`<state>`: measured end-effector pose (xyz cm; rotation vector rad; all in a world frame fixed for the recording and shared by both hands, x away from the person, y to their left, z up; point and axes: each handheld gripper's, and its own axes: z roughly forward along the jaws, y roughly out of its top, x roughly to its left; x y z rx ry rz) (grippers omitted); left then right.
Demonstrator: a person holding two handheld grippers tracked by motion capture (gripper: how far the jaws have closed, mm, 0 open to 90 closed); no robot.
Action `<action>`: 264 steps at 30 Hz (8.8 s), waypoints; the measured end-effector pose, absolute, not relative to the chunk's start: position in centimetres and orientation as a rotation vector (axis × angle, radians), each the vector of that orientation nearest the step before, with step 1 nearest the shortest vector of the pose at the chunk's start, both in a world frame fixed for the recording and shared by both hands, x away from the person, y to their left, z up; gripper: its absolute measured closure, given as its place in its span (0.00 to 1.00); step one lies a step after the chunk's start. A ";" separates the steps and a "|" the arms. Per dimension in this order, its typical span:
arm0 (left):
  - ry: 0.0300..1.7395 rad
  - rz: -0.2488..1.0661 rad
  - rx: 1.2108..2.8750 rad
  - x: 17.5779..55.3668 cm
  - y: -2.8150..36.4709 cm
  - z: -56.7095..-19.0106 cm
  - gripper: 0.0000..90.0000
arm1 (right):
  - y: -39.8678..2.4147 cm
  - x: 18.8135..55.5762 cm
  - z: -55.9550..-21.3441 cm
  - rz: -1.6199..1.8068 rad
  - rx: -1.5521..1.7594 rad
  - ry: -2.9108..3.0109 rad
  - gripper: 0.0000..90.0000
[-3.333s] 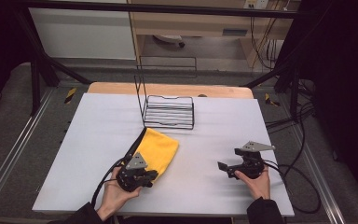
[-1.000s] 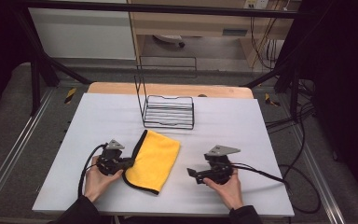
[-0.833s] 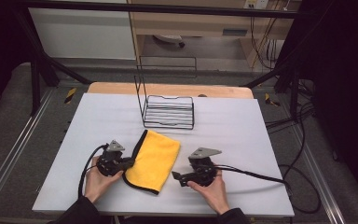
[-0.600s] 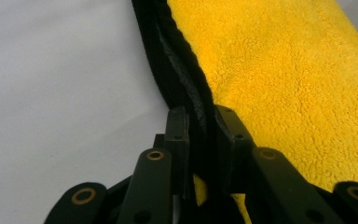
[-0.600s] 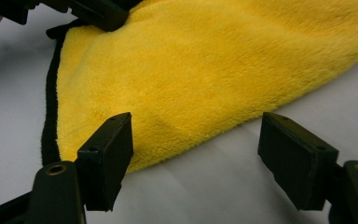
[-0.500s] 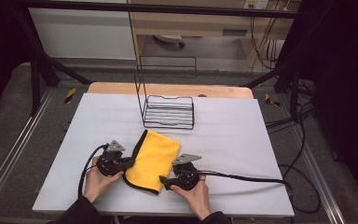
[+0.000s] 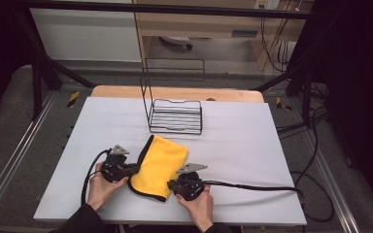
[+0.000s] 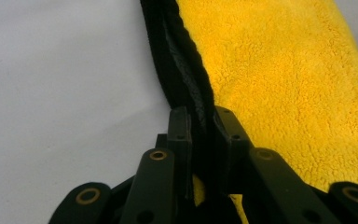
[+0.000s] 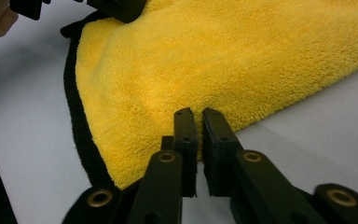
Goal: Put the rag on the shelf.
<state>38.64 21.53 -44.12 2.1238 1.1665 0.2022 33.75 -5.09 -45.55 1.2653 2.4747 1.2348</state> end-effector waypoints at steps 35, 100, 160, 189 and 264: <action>1.077 0.212 2.102 35.6 20.0 -43.1 0.57 | -11.9 35.7 -43.3 1.207 1.081 2.497 0.54; 1.126 0.314 2.108 45.3 18.5 -42.0 0.32 | -19.1 36.9 -43.5 1.248 1.187 2.320 0.02; 1.092 0.234 2.131 46.1 17.0 -44.5 0.80 | -11.4 44.4 -43.8 1.248 1.253 2.333 0.26; 1.066 0.227 2.122 46.2 17.3 -44.7 0.79 | -9.7 45.8 -45.6 1.267 1.418 2.386 0.87; 0.813 0.415 1.819 39.4 20.0 -34.0 0.87 | -11.1 39.7 -34.1 1.549 0.997 2.158 0.94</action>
